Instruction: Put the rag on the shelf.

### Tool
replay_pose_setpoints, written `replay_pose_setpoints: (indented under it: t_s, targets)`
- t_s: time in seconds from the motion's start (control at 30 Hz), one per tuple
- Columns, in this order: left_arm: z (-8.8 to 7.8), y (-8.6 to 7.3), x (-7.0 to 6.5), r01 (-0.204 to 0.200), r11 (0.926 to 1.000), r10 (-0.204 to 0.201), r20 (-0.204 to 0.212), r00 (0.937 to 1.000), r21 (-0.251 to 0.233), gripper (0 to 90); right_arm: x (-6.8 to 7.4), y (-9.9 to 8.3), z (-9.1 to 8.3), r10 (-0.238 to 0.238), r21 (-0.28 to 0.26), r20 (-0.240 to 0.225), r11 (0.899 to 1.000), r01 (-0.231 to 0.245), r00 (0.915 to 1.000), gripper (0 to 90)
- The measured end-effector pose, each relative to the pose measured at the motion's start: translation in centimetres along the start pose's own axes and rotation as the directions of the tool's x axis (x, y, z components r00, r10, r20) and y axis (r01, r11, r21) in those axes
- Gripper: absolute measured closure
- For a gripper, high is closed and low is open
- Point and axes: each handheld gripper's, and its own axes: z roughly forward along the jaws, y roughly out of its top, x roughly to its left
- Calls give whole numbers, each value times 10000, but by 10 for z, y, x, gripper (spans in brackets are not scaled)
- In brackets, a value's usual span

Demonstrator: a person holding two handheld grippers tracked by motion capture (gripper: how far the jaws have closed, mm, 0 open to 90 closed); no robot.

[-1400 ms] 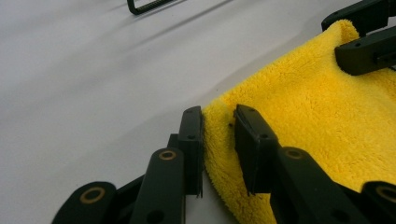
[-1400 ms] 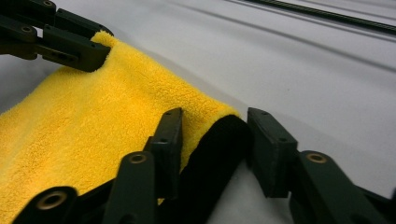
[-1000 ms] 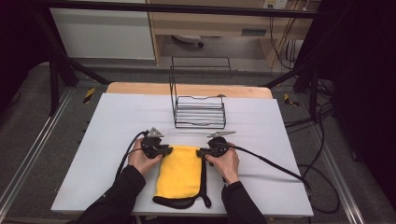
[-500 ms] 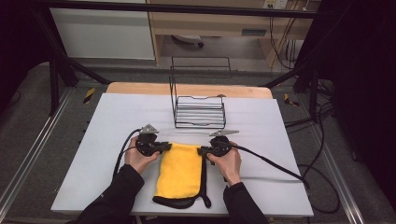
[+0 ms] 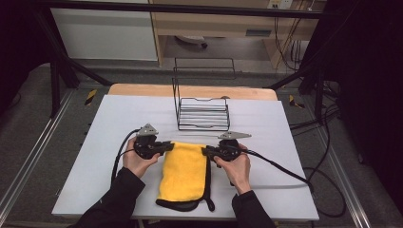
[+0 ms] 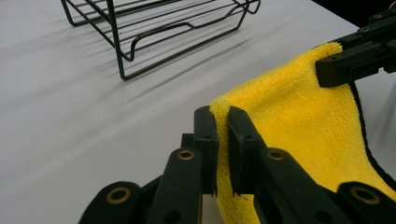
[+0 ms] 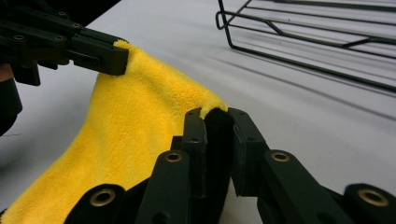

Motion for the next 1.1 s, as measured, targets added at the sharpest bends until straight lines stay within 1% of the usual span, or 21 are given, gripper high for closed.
replay_pose_setpoints:
  t_s: [0.1, 0.3, 0.37, 0.4, 0.57, 0.67, 0.73, 0.9, 1.1]
  targets:
    - [-6, 3, -3, -133, 9998, 133, 15, 9999, -159, 832, 5, 4, -7, -160, -186, 12, 9997, 160, 9999, 785]
    - [-15, 10, -9, -254, 9986, 253, -33, 9997, -471, 832, 10, 10, -15, -349, -436, 15, 9984, 350, 9994, 786]
    - [-18, 12, -12, -275, 9981, 274, -29, 9996, -557, 832, 11, 12, -18, -451, -526, 58, 9976, 454, 9990, 786]
    - [-20, 14, -13, -349, 9976, 346, -59, 9994, -597, 832, 12, 14, -19, -517, -636, 97, 9966, 522, 9986, 786]
    - [-28, 20, -18, -448, 9952, 446, -51, 9990, -872, 832, 14, 18, -23, -647, -860, 177, 9941, 660, 9977, 786]
    - [-32, 23, -20, -518, 9931, 510, -101, 9986, -1054, 833, 17, 22, -27, -796, -1023, 203, 9914, 813, 9966, 787]
    - [-34, 26, -21, -560, 9914, 549, -129, 9984, -1185, 833, 19, 27, -31, -953, -1222, 259, 9877, 977, 9951, 787]
    - [-39, 32, -25, -682, 9876, 665, -167, 9976, -1416, 833, 20, 32, -38, -1011, -1475, 335, 9835, 1050, 9943, 787]
    - [-40, 40, -27, -715, 9835, 696, -170, 9974, -1662, 833, 20, 39, -47, -1161, -1698, 467, 9778, 1224, 9921, 787]
